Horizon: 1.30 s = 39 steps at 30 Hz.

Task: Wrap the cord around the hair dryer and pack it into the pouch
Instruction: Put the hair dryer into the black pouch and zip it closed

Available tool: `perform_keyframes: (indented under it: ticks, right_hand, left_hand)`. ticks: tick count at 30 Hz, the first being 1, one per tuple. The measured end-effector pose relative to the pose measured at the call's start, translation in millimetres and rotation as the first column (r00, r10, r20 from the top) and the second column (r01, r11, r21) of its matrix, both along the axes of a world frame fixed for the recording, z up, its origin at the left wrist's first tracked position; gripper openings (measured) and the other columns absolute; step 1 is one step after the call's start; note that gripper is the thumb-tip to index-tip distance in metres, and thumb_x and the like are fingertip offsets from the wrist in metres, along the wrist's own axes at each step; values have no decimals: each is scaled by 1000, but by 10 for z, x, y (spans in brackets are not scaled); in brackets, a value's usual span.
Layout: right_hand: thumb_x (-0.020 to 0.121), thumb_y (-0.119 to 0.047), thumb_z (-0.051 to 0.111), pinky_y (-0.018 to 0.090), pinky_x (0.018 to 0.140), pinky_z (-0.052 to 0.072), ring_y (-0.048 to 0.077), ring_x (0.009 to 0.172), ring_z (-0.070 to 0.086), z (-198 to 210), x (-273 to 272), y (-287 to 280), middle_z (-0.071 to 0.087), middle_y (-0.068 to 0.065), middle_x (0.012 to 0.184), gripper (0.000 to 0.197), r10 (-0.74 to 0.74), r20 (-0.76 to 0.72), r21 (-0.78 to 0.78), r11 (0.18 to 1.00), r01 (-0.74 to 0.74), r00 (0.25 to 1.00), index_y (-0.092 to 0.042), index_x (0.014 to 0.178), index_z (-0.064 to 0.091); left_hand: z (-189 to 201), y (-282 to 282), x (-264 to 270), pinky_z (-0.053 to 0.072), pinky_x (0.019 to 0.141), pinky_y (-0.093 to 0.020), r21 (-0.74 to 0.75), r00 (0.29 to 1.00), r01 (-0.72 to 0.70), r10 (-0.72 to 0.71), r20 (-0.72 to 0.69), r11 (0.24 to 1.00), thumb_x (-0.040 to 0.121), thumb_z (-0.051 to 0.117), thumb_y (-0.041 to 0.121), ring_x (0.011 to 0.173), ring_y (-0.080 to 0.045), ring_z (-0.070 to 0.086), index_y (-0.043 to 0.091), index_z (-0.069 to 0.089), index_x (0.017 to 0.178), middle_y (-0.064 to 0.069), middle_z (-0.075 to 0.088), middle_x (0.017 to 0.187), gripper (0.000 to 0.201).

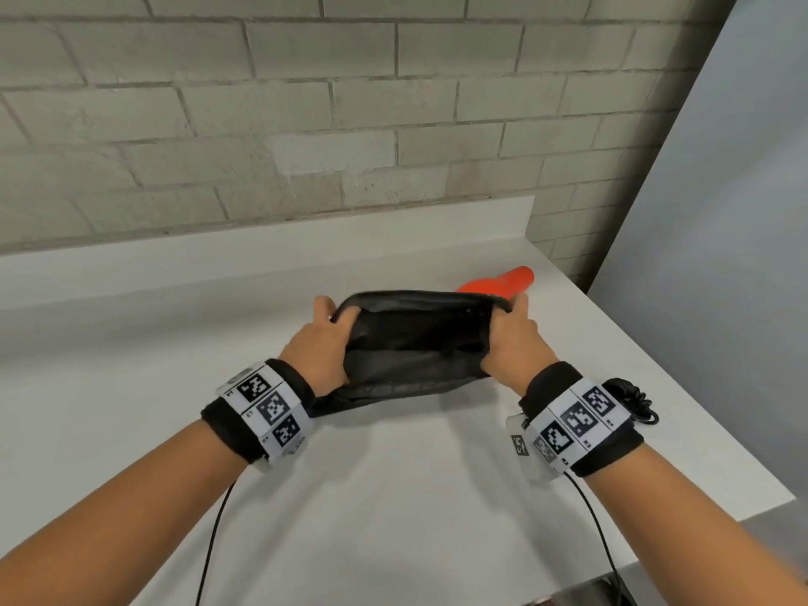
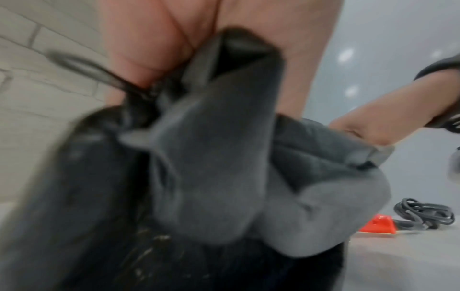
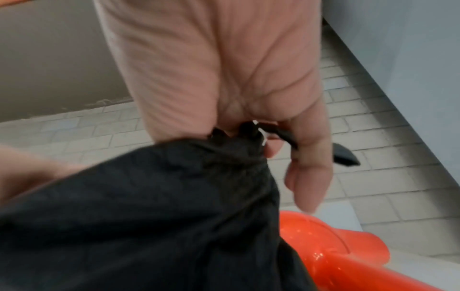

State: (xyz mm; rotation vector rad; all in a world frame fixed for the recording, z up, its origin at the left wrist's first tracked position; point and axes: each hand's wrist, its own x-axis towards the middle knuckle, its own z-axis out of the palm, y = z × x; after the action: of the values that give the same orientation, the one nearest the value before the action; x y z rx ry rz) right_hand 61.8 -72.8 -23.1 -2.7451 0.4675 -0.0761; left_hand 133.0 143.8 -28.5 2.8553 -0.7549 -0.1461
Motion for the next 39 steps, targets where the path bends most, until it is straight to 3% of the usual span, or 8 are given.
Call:
perform_keyframes:
  ticks: [5,10,14,18,26,30,32,39]
  right_hand:
    - [75,18,38,3,69,38,23,92,54,36,-6,-83,62,11,100,42,-155,281,457,889,10,947,-5,98,65]
    - [74,10,42,9,48,40,14,57,48,-30,-69,-44,54,1,61,37,-157,306,551,834,-40,939,-17,51,54]
    - [77,-11,62,3,65,42,20,80,58,-118,-66,-73,61,6,87,11,4,184,387,919,-76,983,-15,87,65]
    - [69,-19,72,37,88,50,34,108,52,-166,-25,-147,33,13,129,92,58,-192,48,998,-50,980,-20,143,17]
    - [69,-34,75,45,102,40,37,126,33,-263,110,-192,21,12,138,94,-38,-433,-197,979,-54,901,-23,143,17]
    - [75,-34,71,35,97,43,24,105,53,-184,144,-364,51,8,113,15,93,-205,289,957,-31,974,-26,87,69]
    - [80,-18,65,29,76,46,18,77,56,-136,145,-483,61,7,79,18,-32,-9,456,890,32,999,-12,62,66]
    - [86,-14,53,41,96,45,34,110,53,-340,249,-710,56,16,117,38,-152,-289,-15,988,154,945,-6,122,43]
  left_hand:
    - [-95,45,-15,44,90,-31,-83,991,50,-59,-117,995,81,44,-3,95,-29,55,34,66,103,-3,29,139,49]
    - [-122,68,138,45,88,-35,-65,993,-114,114,-4,991,89,43,18,103,-31,56,25,67,108,-7,58,119,32]
    - [-128,82,181,47,83,-37,55,987,-143,139,77,988,88,51,32,99,-32,59,22,62,114,-10,63,114,30]
    - [-226,36,43,38,94,-43,360,999,-32,34,2,932,66,70,48,115,-33,45,30,40,129,-8,20,143,73]
    - [-255,-60,-24,48,92,-40,317,969,103,-23,-246,943,68,73,30,111,-35,52,43,17,138,-7,-13,151,91]
    - [-169,-23,135,46,96,-36,24,949,44,-34,-314,999,62,79,18,115,-30,50,25,28,139,-5,25,144,92]
    - [-118,30,192,45,92,-33,-46,944,-6,-10,-329,999,63,76,13,113,-28,50,21,34,135,-6,43,134,84]
    - [-105,300,338,40,97,-28,-150,949,-107,56,-311,983,66,71,6,108,-28,49,30,47,129,-7,41,116,71]
